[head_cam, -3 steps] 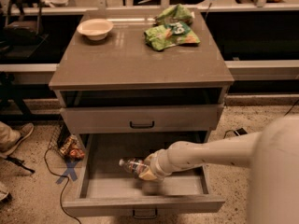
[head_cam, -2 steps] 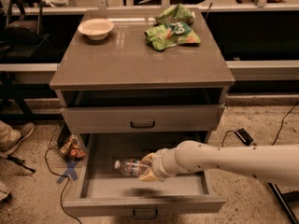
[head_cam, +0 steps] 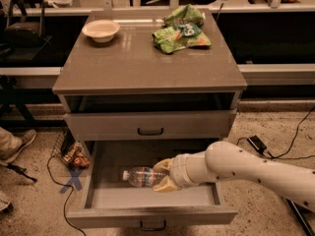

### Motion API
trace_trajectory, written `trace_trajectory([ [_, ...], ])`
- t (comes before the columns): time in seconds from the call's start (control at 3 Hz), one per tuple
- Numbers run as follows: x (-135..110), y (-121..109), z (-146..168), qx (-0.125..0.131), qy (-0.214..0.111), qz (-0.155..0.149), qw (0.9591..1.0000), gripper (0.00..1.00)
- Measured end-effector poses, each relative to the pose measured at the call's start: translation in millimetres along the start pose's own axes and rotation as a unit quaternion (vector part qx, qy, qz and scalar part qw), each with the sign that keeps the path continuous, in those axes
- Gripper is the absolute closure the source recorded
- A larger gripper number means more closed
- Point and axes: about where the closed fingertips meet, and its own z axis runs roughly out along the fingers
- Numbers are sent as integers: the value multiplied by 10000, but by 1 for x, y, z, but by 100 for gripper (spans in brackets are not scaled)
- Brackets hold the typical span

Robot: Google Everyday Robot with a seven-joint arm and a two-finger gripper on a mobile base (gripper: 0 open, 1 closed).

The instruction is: Pick water bottle from middle drawer and place on counter

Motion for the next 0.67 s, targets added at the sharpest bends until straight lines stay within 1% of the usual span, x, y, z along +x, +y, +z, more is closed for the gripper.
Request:
trace_trajectory([
  [0.33,-3,-7,-3,64,-66,-18,10000,100],
  [0.67,0,-58,-70,480,-248,-206,9983,100],
])
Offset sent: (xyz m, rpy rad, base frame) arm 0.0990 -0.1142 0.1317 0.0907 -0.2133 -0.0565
